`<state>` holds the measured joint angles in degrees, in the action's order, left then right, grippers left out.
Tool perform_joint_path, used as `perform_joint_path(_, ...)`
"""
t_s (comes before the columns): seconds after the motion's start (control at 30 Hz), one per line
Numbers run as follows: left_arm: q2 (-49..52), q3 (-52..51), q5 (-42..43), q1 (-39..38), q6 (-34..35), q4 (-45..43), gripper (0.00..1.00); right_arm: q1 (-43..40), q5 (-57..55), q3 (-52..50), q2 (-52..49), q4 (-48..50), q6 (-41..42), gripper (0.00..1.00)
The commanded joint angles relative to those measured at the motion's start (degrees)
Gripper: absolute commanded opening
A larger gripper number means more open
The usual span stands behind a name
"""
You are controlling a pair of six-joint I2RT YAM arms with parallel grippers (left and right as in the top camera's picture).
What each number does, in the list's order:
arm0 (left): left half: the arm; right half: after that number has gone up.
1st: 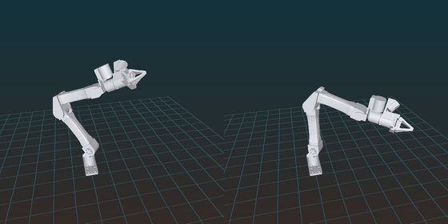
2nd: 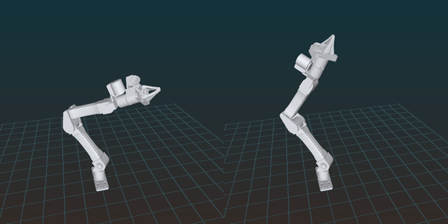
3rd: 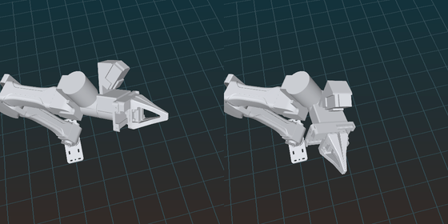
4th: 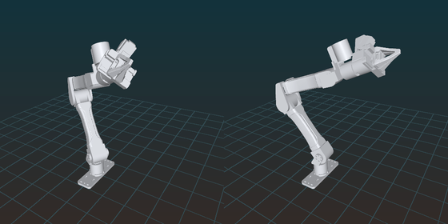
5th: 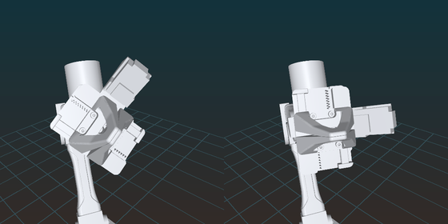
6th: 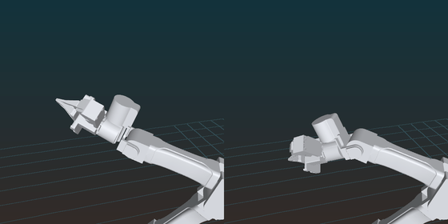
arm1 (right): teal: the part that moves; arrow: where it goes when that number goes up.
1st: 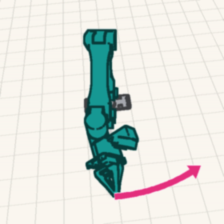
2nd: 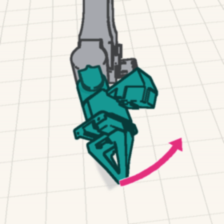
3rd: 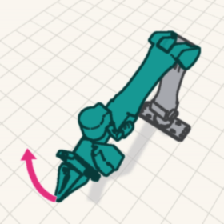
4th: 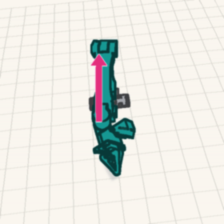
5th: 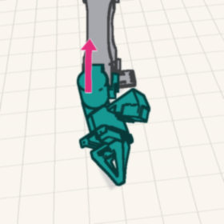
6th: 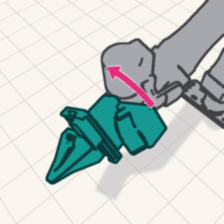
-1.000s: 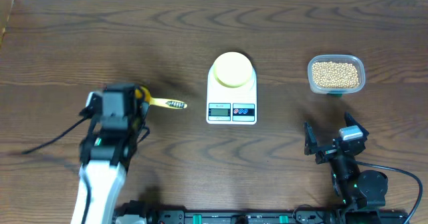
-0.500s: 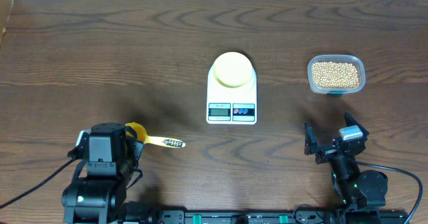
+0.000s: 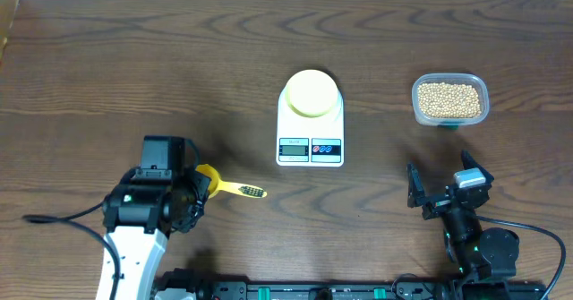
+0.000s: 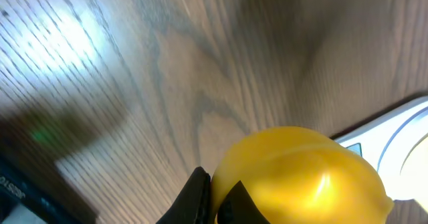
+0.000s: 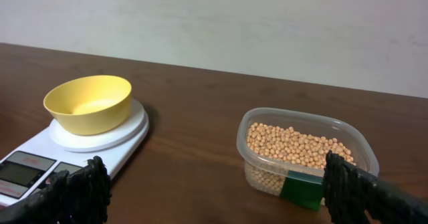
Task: Scoop item into bowl and weigh 50g on scale
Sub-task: 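Reach the right gripper toward the scoop handle held by the left gripper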
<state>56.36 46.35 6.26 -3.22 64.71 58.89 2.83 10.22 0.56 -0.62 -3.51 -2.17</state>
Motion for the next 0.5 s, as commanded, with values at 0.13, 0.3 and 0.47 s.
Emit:
perform_joint_path(0.13, 0.7, 0.0, 3.6, -0.1, 0.7, -0.1, 0.07, 0.5, 0.5, -0.2, 0.3, 0.0, 0.3, 0.99)
perform_joint_path(0.3, 0.7, 0.0, 3.7, -0.1, 0.7, -1.0, 0.07, 0.5, 6.2, -0.2, 0.3, 0.3, 31.9, 0.99)
perform_joint_path(0.47, 0.7, 0.0, 3.7, -0.1, 0.7, -1.5, 0.07, 0.5, 18.3, -0.2, 0.3, 1.0, 58.1, 0.99)
